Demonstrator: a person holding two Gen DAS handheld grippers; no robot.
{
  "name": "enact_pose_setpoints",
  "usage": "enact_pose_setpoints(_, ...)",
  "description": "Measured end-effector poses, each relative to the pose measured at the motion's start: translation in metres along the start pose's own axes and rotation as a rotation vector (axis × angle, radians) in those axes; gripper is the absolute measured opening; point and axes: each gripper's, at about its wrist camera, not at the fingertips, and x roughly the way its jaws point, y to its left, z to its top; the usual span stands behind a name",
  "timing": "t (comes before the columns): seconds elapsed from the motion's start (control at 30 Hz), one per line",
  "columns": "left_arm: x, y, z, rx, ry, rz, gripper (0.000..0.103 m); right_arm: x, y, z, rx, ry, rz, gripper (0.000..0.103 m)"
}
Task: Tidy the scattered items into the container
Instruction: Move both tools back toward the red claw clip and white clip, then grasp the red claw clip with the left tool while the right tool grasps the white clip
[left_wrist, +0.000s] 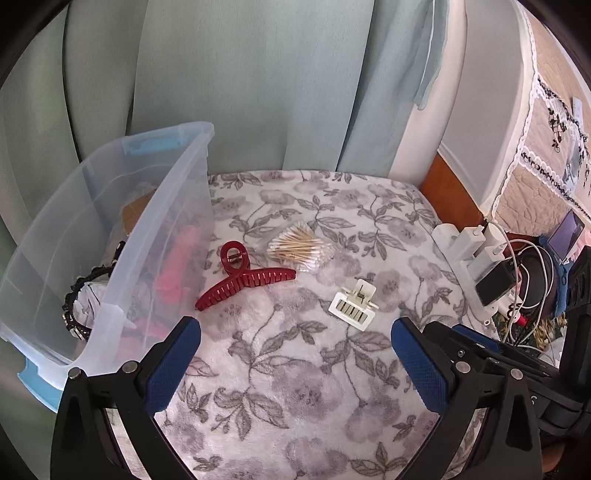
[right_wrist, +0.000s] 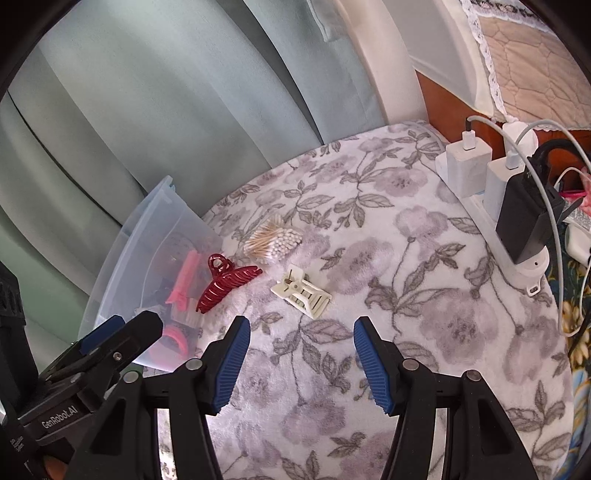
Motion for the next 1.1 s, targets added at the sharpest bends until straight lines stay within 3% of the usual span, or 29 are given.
enact_pose_setpoints(0.2,0.023,-0.010,-0.004,0.075,0.009,-0.003,0.103,0.029,-0.006,-0.001,-0.010,0.065,-0.021,0.062)
enact_pose_setpoints(0.37,0.042,-0.005,-0.005,0.051,0.039,-0.050,0.103,0.053,-0.014,-0.002,-0.018,0.116,-0.035,0.062)
enact_pose_setpoints(0.53,0.061,-0.001,-0.013,0.039,0.081,-0.032,0.103,0.075,-0.013,0.002,-0.070,0.160,-0.036,0.062)
enact_pose_setpoints(0.7,0.074,0.006,-0.021,-0.005,0.104,0.021,0.103,0.095,-0.012,0.004,-0.125,0.194,-0.037,0.062)
enact_pose_setpoints(0.87,0.083,0.011,-0.024,-0.044,0.108,0.120,0.103,0.105,-0.007,0.012,-0.190,0.173,-0.045,0.062)
enact_pose_setpoints(1.1,0.092,0.009,-0.024,0.009,0.111,0.171,0.103,0.115,0.000,0.020,-0.255,0.149,-0.054,0.055)
